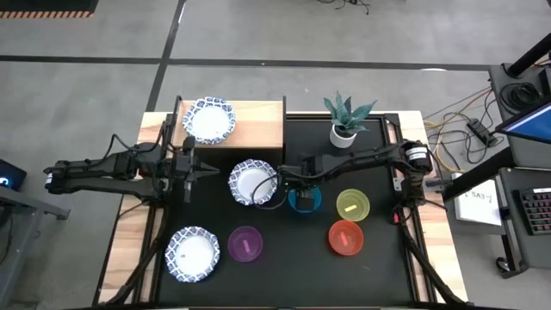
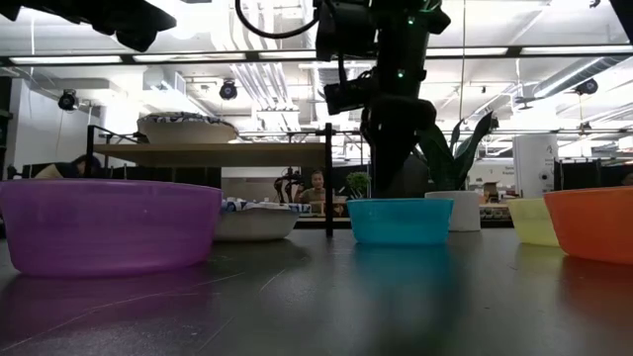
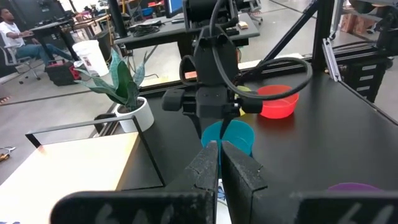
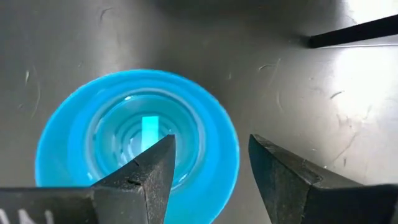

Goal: Place and stack bowls onto a shelf
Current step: Put the small blue bowl on the shelf

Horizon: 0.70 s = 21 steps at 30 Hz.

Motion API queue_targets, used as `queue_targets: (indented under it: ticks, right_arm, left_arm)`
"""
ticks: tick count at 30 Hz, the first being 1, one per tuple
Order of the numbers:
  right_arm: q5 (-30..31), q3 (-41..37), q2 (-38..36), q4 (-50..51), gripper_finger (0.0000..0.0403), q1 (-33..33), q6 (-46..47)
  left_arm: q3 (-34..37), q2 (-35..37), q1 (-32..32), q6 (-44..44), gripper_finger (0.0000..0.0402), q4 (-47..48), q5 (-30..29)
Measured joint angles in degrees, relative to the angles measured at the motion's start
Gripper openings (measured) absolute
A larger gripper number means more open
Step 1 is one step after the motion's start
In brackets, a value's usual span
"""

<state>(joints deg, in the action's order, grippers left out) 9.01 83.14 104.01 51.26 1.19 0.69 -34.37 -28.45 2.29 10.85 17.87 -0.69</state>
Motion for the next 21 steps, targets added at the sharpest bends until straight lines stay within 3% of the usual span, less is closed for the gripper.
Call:
queue_targets:
  ticks: [8,16,21]
  right_arm:
    - [0.35,-1.24,-0.02,-1.24,0.0194,1.96,-0.19]
    - [-2.01,-7.74,-0.02,-7.56,0.0193,2.72,-0.19]
    - [-2.01,-8.53,-0.03,-8.35,0.0145,2.96,1.03]
  left_arm:
    - [0.0,-0.07,0.0,0.0,0.0,0.0,0.0]
    - [0.0,-0.07,0.01,0.0,0.0,0.0,0.01]
    - [0.0,-0.07,0.01,0.0,0.0,-0.02,0.01]
